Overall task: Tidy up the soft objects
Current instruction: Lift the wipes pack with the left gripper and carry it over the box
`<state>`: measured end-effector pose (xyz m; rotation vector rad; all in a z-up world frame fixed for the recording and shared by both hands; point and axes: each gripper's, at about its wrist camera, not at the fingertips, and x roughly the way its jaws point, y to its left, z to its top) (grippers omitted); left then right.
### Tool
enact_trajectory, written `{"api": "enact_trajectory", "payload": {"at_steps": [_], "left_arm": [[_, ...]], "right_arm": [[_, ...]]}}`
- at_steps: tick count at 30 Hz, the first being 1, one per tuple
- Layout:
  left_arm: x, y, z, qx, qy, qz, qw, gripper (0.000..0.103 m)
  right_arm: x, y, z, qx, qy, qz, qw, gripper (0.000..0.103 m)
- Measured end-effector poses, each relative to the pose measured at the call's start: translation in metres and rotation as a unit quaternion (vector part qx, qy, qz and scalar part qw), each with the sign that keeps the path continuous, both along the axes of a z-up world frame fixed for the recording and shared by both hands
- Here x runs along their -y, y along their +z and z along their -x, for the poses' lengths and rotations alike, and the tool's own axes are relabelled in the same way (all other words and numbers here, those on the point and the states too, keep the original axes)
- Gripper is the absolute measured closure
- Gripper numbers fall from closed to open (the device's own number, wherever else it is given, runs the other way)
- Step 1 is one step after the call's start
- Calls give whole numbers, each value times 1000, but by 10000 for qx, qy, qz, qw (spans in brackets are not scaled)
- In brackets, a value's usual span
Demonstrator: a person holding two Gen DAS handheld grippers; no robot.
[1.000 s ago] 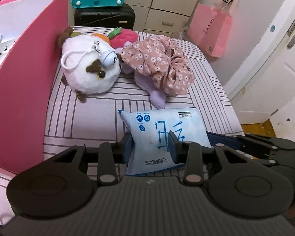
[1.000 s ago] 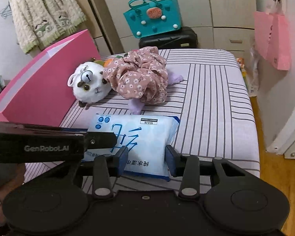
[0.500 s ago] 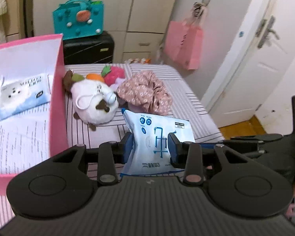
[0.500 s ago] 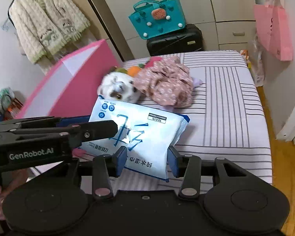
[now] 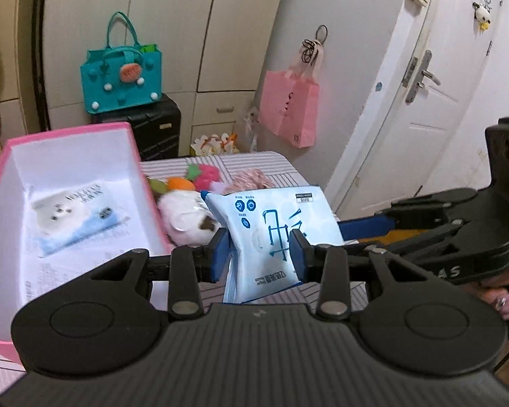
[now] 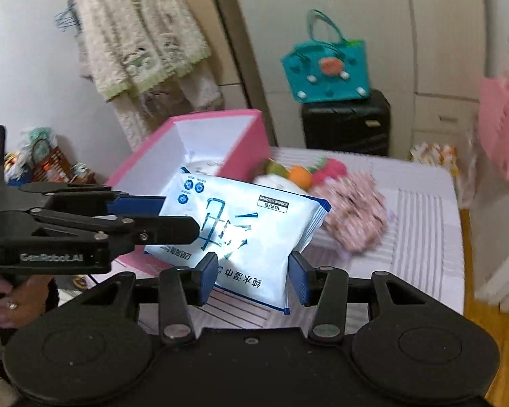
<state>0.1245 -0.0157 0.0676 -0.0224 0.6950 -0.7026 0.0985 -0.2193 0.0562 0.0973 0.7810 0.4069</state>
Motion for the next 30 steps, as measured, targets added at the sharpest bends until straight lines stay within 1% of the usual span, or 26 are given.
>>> {"api": "enact_trajectory", "payload": {"at_steps": [5,7,10,13,15,18,20,22,25,27,28,30], "left_arm": [[-34,11,-14,-76,233,11,9997,67],[-47,15,-21,-38,383,-52,9992,67],[-62,20,-33,29,563,-146,9983,67],[-75,23,-50,62,735,-243,9970,67],[-85,22,-66,-22,853,-239,9961,67],[-100,14,-95,-273,1091,-266,9933,67],[-105,7,-113,-333,1258,-412,9906,67],[-111,0,-130,-481,1402,-559,9874,67],[-111,-9,-154,-684,1411,-867,9838,67],[-110,-16,-171,-899,1373,-1056,9808,67],[-108,-19,-177,-922,1345,-1166,9797,67],[-102,-27,-190,-962,1294,-1383,9772,67]], "right_arm": [[-25,16,-17,146,497,-10,9987,51],[-37,22,-28,231,684,37,9974,52],[-56,26,-45,329,906,105,9953,53],[-74,27,-66,329,1070,139,9936,53],[-86,27,-82,345,1154,213,9925,52],[-104,26,-109,354,1305,289,9904,53],[-117,22,-127,283,1442,350,9885,53],[-128,17,-145,216,1577,464,9862,53],[-142,5,-171,89,1660,680,9837,53],[-145,-5,-186,-30,1662,722,9834,54],[-145,-9,-191,-66,1625,727,9840,56],[-143,-17,-202,-190,1544,641,9858,56]]}}
